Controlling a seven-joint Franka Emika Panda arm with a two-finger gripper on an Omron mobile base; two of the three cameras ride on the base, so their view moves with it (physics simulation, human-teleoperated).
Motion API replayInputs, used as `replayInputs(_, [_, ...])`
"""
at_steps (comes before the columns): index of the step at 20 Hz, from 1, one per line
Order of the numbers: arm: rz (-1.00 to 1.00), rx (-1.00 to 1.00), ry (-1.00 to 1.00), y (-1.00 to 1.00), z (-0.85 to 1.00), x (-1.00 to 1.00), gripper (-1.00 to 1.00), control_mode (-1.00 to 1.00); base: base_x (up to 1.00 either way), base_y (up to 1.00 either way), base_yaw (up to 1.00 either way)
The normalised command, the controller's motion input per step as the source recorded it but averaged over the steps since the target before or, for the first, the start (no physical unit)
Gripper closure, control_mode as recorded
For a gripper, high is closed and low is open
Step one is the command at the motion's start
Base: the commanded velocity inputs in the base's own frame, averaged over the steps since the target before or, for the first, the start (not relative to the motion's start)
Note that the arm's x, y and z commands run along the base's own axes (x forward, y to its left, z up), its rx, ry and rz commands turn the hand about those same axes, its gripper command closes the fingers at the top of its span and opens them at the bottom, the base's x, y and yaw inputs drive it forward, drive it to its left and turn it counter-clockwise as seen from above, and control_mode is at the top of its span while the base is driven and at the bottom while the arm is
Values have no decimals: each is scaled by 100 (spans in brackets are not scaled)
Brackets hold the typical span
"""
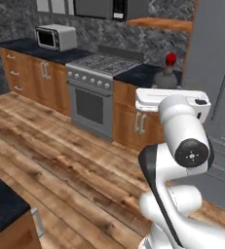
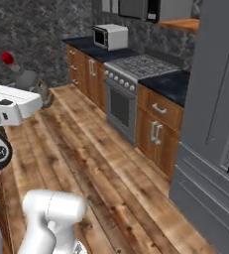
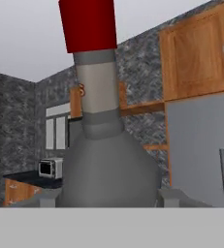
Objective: Open the cabinet directly in front. Then move the liquor and the cup to the dining counter with the candle on it.
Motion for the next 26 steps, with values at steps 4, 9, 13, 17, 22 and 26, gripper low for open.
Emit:
replayInputs(4, [0, 0, 0, 0, 0, 0, 100, 100, 48, 0, 81])
replayInputs(9, [0, 0, 0, 0, 0, 0, 100, 100, 86, -42, 58])
replayInputs(13, [0, 0, 0, 0, 0, 0, 100, 100, 77, -77, 40])
replayInputs(17, [0, 0, 0, 0, 0, 0, 100, 100, 100, -28, 23])
replayInputs(22, [0, 0, 0, 0, 0, 0, 100, 100, 100, -17, 20])
replayInputs(26, [0, 0, 0, 0, 0, 0, 100, 100, 100, -1, 20])
